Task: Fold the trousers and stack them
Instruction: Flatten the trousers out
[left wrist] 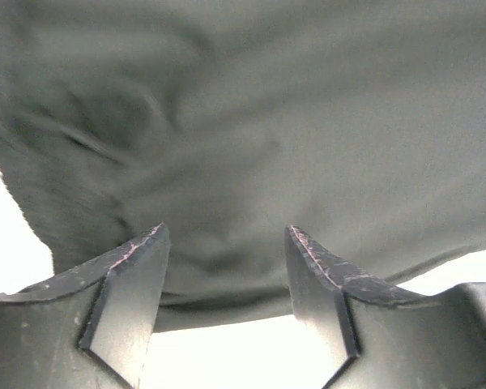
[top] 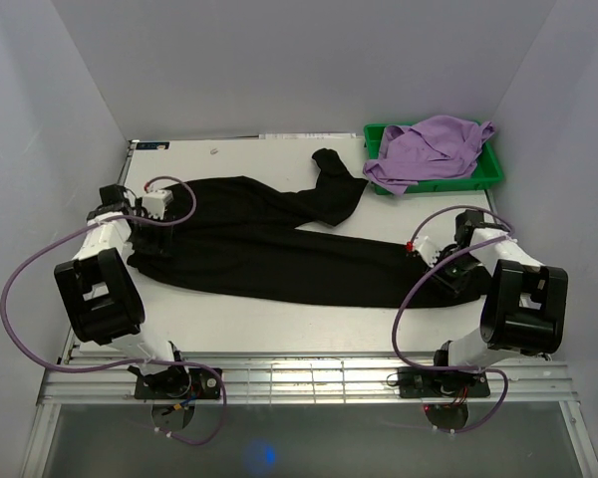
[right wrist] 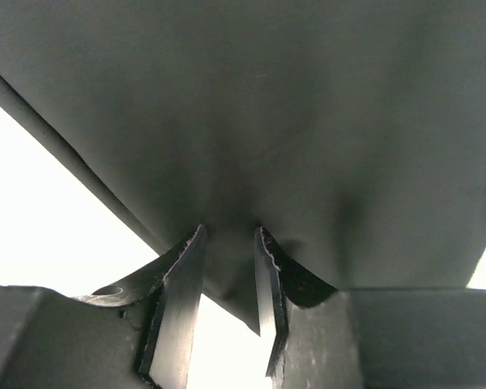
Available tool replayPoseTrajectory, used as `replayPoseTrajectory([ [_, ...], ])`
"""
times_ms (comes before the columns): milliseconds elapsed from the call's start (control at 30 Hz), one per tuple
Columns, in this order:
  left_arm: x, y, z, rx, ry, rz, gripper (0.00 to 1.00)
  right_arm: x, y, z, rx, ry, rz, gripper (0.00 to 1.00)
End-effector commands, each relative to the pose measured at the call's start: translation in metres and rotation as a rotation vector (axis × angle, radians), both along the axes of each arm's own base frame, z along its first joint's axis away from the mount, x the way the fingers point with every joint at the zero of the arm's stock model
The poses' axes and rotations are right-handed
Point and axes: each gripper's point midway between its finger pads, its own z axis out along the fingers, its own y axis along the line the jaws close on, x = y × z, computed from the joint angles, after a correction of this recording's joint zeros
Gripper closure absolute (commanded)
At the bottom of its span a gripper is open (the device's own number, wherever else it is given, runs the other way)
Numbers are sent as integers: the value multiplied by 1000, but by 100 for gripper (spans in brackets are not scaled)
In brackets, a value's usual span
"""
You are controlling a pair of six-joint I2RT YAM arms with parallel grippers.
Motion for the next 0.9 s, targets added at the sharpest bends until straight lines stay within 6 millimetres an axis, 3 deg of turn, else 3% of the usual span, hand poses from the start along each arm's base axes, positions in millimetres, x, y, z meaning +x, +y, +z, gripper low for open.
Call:
replayPoseTrajectory([
  [0,-34,1,-23,10,102,-5,32,-25,12,-18,23,81,15,64],
  [133,-67,19,-53,42,204,60,36,-47,23,-32,12,107,58,64],
  [233,-89,48,-66,75,269,123,40,-62,35,-34,20,126,94,65],
  [300,-97,62,-66,84,286,149,43,-69,45,-31,33,137,132,65],
  [367,-99,79,-53,89,262,165,44,-67,53,-19,65,101,141,64],
  [433,-101,83,-42,92,252,158,40,-60,63,1,108,59,143,58],
  [467,-94,86,-30,104,214,121,36,-56,66,11,126,41,136,54],
  [500,-94,83,-15,108,186,103,27,-41,70,33,141,-33,142,46],
  [533,-89,82,-5,110,156,88,23,-40,76,46,177,-44,141,43],
  [567,-75,79,18,102,72,38,19,-34,80,59,196,-77,134,41],
  [667,-59,64,64,83,-56,-48,13,-5,93,120,260,-252,121,35],
  [700,-48,63,89,98,-113,-66,11,2,95,136,271,-298,114,35],
  [800,-22,32,127,101,-232,-177,10,31,100,186,303,-448,80,34],
  [867,-6,-5,137,78,-283,-274,10,45,103,209,324,-522,76,34],
])
